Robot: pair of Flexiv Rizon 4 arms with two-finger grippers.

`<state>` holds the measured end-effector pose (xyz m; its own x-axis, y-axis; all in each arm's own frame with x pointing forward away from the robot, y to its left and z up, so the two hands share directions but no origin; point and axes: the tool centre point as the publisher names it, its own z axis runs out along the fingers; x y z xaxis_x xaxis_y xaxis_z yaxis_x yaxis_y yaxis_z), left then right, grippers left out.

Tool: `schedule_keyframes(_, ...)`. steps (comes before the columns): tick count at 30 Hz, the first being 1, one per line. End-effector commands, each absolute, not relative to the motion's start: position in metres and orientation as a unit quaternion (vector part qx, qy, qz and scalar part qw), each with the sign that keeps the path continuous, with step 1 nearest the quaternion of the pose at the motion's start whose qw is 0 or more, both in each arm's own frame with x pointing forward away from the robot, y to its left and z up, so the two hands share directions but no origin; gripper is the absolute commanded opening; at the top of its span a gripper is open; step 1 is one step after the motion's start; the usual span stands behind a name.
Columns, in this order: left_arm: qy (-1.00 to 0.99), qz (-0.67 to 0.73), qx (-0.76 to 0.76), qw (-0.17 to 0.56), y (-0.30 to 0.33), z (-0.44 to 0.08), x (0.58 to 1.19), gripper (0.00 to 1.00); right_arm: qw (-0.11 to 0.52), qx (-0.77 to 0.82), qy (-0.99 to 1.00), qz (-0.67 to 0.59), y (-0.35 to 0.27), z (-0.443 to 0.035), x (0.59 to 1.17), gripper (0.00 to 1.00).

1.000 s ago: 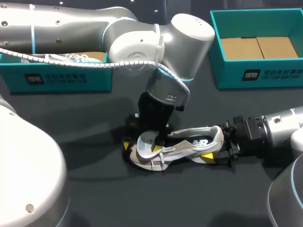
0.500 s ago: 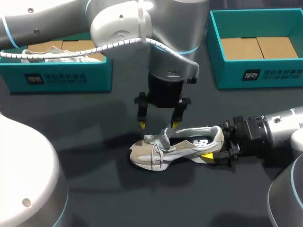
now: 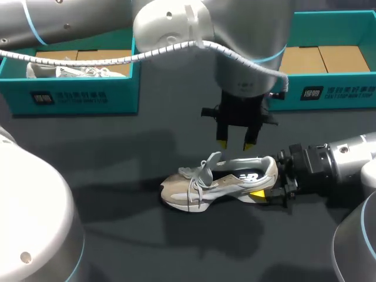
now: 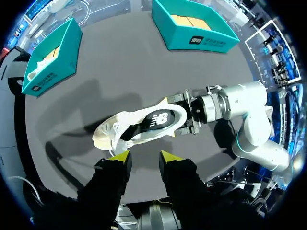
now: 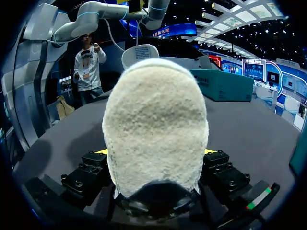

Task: Take the shoe out of the shoebox, open the shoe tongue, remove and reinsert the insole, then place the shoe into the shoebox

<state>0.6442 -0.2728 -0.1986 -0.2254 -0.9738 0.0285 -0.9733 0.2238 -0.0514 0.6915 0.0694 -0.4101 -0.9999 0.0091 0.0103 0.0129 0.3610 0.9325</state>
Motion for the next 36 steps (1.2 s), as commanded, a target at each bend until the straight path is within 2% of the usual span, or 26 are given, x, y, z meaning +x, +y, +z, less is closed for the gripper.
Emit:
schedule_keyframes(1, 0.895, -0.033, -0.44, -0.057, -0.2735, -0.183, 0.6528, 0.0, 0.001, -0.007, -0.826, -0.564, 0.0721, -0.4115, 0.6905, 0.0)
schedule_keyframes(2, 0.893, -0.028, -0.443, -0.076, -0.2753, -0.1816, 0.6567, 0.0, 0.001, -0.007, -0.826, -0.564, 0.0721, -0.4115, 0.6905, 0.0)
schedule_keyframes(16, 0.893, -0.028, -0.443, -0.076, -0.2753, -0.1816, 0.6567, 0.0, 0.001, -0.007, -0.826, -0.564, 0.0721, -0.4115, 0.6905, 0.0)
schedule_keyframes(22, 0.947, -0.073, -0.311, -0.018, -0.2759, -0.1799, 0.6572, 0.0, 0.001, -0.007, -0.826, -0.564, 0.0721, -0.4115, 0.6905, 0.0)
schedule_keyframes(26, 0.98, -0.131, -0.149, 0.035, -0.2746, -0.1875, 0.654, 0.0, 0.001, -0.007, -0.826, -0.564, 0.0721, -0.4115, 0.6905, 0.0)
schedule_keyframes(36, 0.98, -0.131, -0.149, 0.035, -0.2746, -0.1875, 0.654, 0.0, 0.001, -0.007, -0.826, -0.564, 0.0721, -0.4115, 0.6905, 0.0)
